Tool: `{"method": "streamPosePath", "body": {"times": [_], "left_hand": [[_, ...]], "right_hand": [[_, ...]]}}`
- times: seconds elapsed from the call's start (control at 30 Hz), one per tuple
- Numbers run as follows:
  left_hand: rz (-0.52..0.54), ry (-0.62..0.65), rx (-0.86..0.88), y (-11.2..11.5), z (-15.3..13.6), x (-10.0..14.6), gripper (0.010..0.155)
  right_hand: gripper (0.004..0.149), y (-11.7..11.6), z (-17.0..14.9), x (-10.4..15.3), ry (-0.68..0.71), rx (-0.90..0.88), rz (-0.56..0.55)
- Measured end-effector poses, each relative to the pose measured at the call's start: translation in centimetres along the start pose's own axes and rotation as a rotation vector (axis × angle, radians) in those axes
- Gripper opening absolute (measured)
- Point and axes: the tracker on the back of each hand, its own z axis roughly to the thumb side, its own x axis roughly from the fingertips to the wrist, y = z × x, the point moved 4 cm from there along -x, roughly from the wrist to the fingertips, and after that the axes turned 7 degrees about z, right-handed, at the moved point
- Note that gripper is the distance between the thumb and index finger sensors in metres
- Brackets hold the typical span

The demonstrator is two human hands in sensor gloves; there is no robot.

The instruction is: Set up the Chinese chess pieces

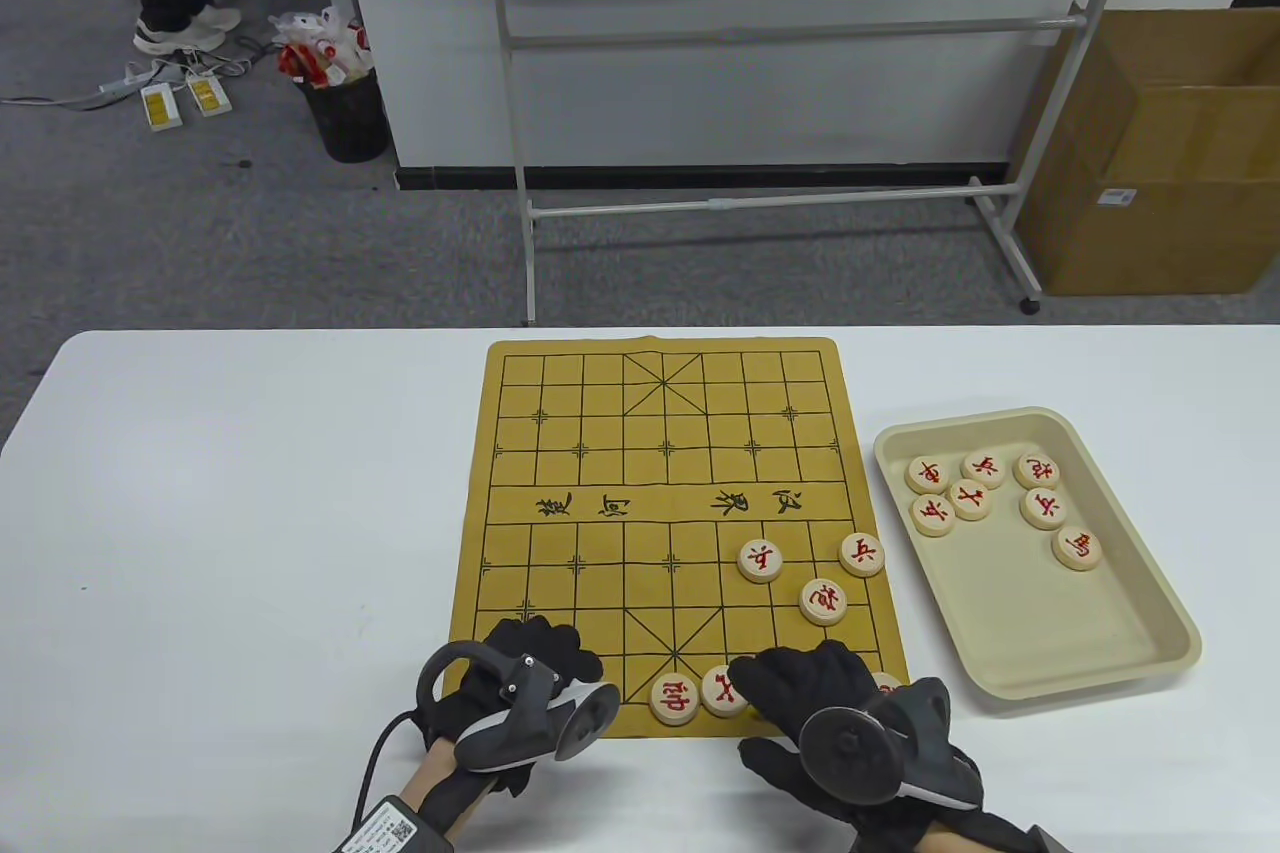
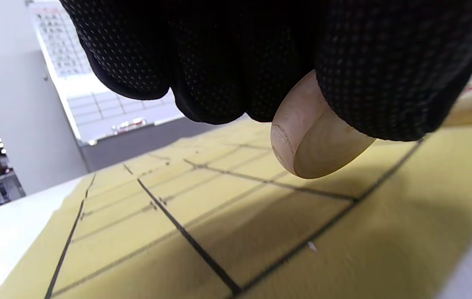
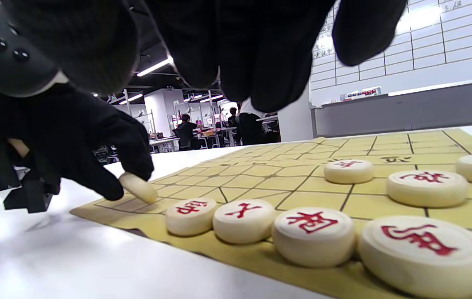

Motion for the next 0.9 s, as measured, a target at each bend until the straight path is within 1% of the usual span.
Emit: {"method": "streamPosePath", "body": {"times": [0.07, 0.1, 0.13, 0.2, 0.3, 0.33, 0.47, 0.5, 0.53, 0.73, 0.8, 0.83, 0.87, 0.9], "left_hand": [[-0.026, 0.009, -0.025, 0.2, 0.3, -0.1, 0.053], [-0.074, 0.005, -0.045, 0.5, 0.4, -0.1, 0.055], [-0.096, -0.002, -0.071, 0.7, 0.5, 0.0, 0.058], [-0.105, 0.007, -0.071, 0.9, 0.5, -0.1, 0.06], [-0.165, 0.006, -0.073, 1.5, 0.3, 0.0, 0.063], [-0.157, 0.014, -0.068, 1.5, 0.4, 0.1, 0.063], [-0.188, 0.034, -0.102, 1.9, 1.0, 0.1, 0.064], [-0.179, 0.039, -0.105, 1.9, 1.1, 0.2, 0.064], [-0.189, 0.046, -0.108, 2.1, 1.2, 0.1, 0.06], [-0.225, 0.02, -0.065, 2.2, 0.9, 0.0, 0.059], [-0.229, 0.009, -0.055, 1.7, 0.6, -0.1, 0.059], [-0.207, -0.009, -0.042, 1.1, 0.4, -0.1, 0.061], [-0.141, -0.034, -0.003, 0.0, 0.0, -0.2, 0.062], [-0.102, -0.05, 0.032, -0.8, -0.2, -0.3, 0.064]], "right_hand": [[0.073, 0.0, 0.0, 0.0, 0.002, -0.004, -0.002], [0.073, 0.0, 0.0, 0.1, 0.006, -0.004, -0.003], [0.073, 0.0, 0.0, 0.1, 0.008, -0.003, -0.001], [0.073, 0.0, 0.1, 0.1, 0.014, -0.003, -0.002], [0.073, 0.0, 0.2, 0.1, 0.014, 0.004, -0.002], [0.073, 0.0, 0.2, 0.1, 0.012, 0.004, -0.002], [0.073, 0.0, 0.1, 0.1, 0.007, -0.003, -0.004], [0.073, 0.0, 0.1, 0.1, 0.007, -0.003, -0.002], [0.073, 0.0, 0.1, 0.1, 0.006, -0.002, 0.001], [0.073, 0.0, 0.1, 0.1, 0.006, -0.001, 0.0], [0.074, 0.1, 0.0, 0.1, 0.005, -0.003, -0.002], [0.074, 0.1, 0.0, 0.1, 0.002, -0.005, -0.003], [0.074, 0.1, 0.0, 0.1, 0.001, -0.006, -0.007], [0.074, 0.2, -0.1, 0.1, -0.001, -0.006, -0.011]]}}
